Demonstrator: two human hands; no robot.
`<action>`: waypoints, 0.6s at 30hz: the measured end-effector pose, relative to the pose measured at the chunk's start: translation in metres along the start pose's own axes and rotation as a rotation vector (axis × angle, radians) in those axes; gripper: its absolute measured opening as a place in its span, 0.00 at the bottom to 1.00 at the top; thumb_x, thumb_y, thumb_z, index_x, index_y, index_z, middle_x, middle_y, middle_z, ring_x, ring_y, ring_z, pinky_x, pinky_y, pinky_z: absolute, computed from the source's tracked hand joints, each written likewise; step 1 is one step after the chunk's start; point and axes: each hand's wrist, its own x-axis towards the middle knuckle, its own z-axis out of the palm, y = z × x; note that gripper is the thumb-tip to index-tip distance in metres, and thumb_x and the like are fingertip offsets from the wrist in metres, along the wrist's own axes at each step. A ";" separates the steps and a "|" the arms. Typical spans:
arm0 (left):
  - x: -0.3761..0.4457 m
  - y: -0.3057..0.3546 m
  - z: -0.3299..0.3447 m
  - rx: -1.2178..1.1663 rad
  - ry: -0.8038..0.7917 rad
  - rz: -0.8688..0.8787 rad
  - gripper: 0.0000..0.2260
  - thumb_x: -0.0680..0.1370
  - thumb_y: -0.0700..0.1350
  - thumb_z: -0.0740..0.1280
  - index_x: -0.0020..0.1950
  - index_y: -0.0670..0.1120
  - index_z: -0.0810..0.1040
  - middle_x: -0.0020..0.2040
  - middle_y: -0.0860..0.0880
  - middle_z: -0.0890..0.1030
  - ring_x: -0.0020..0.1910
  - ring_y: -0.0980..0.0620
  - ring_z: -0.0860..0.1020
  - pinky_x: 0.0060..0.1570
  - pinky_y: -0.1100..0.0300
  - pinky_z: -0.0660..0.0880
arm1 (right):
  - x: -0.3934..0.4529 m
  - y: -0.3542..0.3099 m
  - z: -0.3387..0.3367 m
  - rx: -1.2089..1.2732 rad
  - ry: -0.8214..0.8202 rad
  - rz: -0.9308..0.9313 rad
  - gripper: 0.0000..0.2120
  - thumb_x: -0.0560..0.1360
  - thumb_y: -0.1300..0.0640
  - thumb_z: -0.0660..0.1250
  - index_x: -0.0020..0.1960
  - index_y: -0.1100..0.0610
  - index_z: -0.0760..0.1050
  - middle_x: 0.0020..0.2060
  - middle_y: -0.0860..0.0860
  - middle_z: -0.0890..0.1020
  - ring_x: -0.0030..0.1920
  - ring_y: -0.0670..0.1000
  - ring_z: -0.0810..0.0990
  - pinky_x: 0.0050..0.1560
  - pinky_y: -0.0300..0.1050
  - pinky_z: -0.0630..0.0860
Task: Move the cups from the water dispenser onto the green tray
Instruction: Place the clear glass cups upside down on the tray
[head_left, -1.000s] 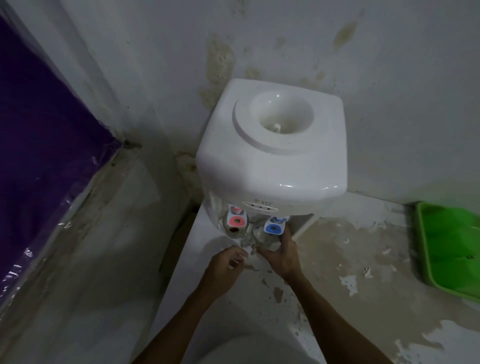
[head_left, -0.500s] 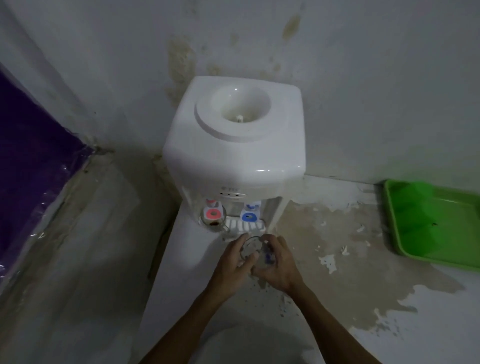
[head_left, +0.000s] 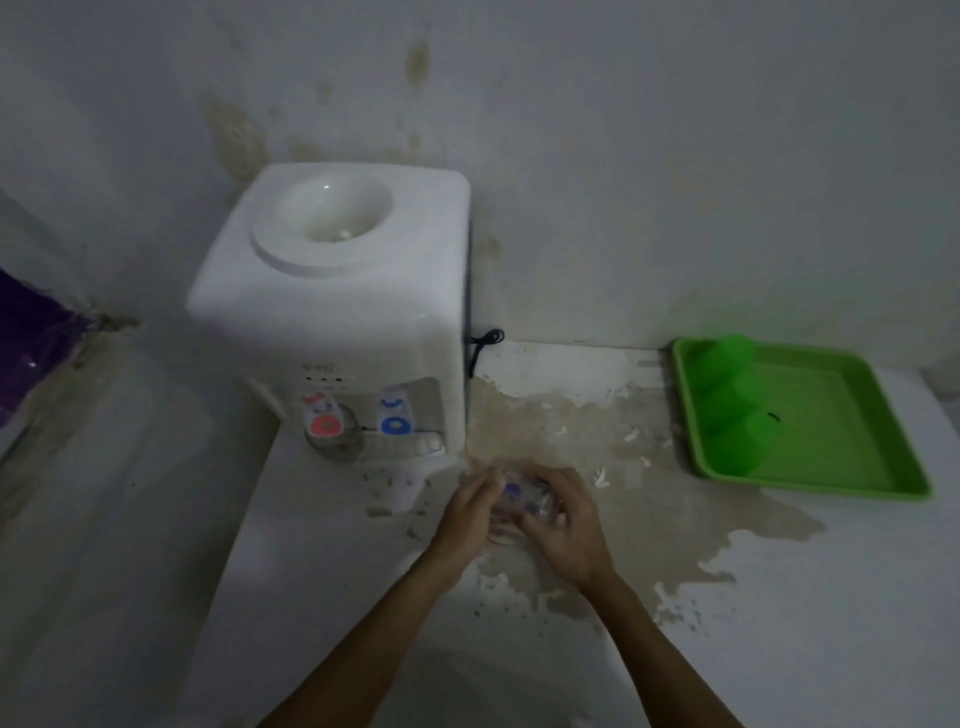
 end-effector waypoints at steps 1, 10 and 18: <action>0.000 0.002 0.017 -0.064 0.019 -0.036 0.13 0.83 0.51 0.61 0.58 0.49 0.82 0.49 0.47 0.87 0.46 0.50 0.85 0.50 0.52 0.82 | -0.001 0.005 -0.017 0.034 0.017 0.007 0.22 0.69 0.45 0.72 0.60 0.52 0.79 0.52 0.47 0.79 0.52 0.43 0.79 0.50 0.35 0.76; 0.009 0.014 0.169 -0.347 0.017 -0.318 0.11 0.83 0.49 0.62 0.52 0.44 0.80 0.44 0.44 0.84 0.40 0.47 0.82 0.37 0.55 0.79 | -0.016 0.064 -0.154 0.219 -0.021 0.148 0.30 0.68 0.63 0.74 0.69 0.54 0.72 0.64 0.52 0.78 0.64 0.51 0.78 0.63 0.50 0.78; 0.026 0.008 0.317 -0.300 -0.095 -0.404 0.12 0.82 0.50 0.63 0.50 0.44 0.82 0.41 0.45 0.87 0.43 0.46 0.84 0.33 0.55 0.81 | -0.041 0.125 -0.285 0.150 0.108 0.181 0.31 0.65 0.63 0.74 0.66 0.49 0.73 0.60 0.47 0.79 0.59 0.46 0.79 0.56 0.45 0.78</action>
